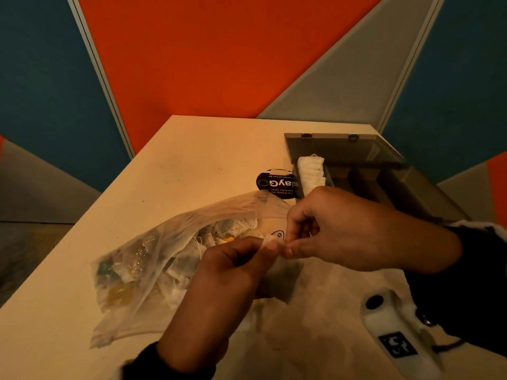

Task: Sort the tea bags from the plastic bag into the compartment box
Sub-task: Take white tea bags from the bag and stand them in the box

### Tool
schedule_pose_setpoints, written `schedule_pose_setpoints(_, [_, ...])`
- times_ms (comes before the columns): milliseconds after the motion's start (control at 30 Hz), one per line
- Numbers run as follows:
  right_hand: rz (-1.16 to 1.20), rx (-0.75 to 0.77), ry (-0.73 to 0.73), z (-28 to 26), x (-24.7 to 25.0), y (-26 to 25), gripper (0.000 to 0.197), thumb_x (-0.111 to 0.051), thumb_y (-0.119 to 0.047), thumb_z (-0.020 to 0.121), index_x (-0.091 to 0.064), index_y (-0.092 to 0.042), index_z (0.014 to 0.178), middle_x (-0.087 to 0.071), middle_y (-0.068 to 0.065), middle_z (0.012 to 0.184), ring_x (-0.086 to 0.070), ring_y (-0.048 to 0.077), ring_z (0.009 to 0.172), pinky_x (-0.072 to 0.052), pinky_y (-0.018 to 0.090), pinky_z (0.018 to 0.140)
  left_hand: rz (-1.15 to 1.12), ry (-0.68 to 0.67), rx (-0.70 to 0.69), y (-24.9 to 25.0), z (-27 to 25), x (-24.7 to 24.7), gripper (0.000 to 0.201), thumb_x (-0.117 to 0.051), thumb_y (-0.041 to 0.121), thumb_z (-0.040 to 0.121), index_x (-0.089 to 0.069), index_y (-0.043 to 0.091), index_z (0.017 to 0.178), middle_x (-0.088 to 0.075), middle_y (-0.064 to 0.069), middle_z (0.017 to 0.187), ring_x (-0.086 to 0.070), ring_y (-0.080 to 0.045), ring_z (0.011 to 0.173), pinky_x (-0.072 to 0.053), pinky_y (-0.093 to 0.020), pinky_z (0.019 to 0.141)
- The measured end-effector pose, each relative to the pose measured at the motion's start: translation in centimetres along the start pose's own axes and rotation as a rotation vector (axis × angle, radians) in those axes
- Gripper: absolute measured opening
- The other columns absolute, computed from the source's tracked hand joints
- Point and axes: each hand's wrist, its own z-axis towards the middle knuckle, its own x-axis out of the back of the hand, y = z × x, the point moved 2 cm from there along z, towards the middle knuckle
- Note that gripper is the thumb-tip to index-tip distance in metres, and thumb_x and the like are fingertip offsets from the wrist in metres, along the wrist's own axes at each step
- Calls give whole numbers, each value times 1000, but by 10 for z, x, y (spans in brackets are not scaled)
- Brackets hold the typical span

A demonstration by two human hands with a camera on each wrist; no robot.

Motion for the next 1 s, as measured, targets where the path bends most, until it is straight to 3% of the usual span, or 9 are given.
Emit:
schedule_pose_setpoints(67, [3, -3, 23, 0, -1, 0, 17, -74, -45, 78, -71, -29, 78, -64, -16, 73, -57, -8, 75, -41, 12, 53, 26, -4, -7, -1, -1, 1, 20, -60, 14, 90, -79, 12, 83, -76, -9, 82, -74, -24, 77, -60, -32, 67])
schedule_pose_setpoints(133, [19, -12, 54, -1, -3, 0, 16, -75, -45, 78, -67, -31, 83, -63, -16, 77, -57, -7, 76, -40, 11, 51, 33, 12, -16, -3, 0, 4, 21, -59, 10, 91, -78, 11, 81, -76, -12, 80, -72, -26, 73, -61, -34, 67])
schedule_pose_setpoints(267, [47, -32, 25, -3, -7, 7, 21, -73, -48, 79, -70, -36, 96, -63, -19, 84, -58, -4, 76, -40, 11, 58, 27, 31, -51, -6, 2, 2, 21, -60, 7, 90, -77, 11, 78, -74, -14, 78, -71, -24, 70, -61, -36, 65])
schedule_pose_setpoints(400, [68, 0, -56, -8, -4, 9, 14, -71, -38, 83, -76, -25, 87, -67, -17, 77, -59, -4, 78, -50, 19, 68, 37, 49, -62, -8, 4, -2, 16, -65, 10, 86, -79, 15, 79, -75, -9, 83, -72, -26, 80, -61, -42, 73])
schedule_pose_setpoints(467, [63, -15, -71, -10, 11, 8, 10, -71, -36, 83, -75, -26, 83, -70, -13, 79, -63, 0, 78, -54, 25, 75, 6, 79, -55, -5, 5, 0, 15, -66, 11, 84, -79, 16, 81, -76, -10, 84, -73, -27, 80, -61, -44, 74])
schedule_pose_setpoints(600, [13, -142, 144, 1, 67, 31, 6, -70, -35, 84, -73, -30, 81, -70, -13, 80, -63, 4, 79, -47, 25, 70, -27, 150, -10, -7, 8, 12, 13, -67, 13, 84, -78, 18, 88, -76, -3, 89, -73, -22, 81, -61, -42, 70])
schedule_pose_setpoints(700, [-17, -221, 245, 20, 96, 58, 4, -71, -31, 84, -71, -28, 82, -68, -9, 85, -61, 11, 84, -48, 28, 70, -34, 195, 4, -5, 7, 19, 14, -66, 10, 86, -75, 14, 96, -76, -7, 89, -73, -22, 75, -59, -42, 66])
schedule_pose_setpoints(900, [-188, -256, 124, 60, 86, 94, 9, -71, -28, 85, -68, -29, 77, -65, -6, 85, -58, 15, 86, -40, 28, 68, -35, 247, 27, 2, 5, 28, 19, -69, 10, 82, -73, 15, 99, -74, -13, 87, -60, -28, 66, -46, -36, 54])
schedule_pose_setpoints(1000, [-257, -260, 20, 70, 74, 100, 6, -69, -27, 87, -71, -22, 85, -65, -5, 87, -57, 15, 86, -40, 28, 72, -29, 267, 26, 9, 4, 31, 19, -65, 6, 86, -72, 18, 99, -72, -14, 81, -58, -29, 64, -45, -36, 53])
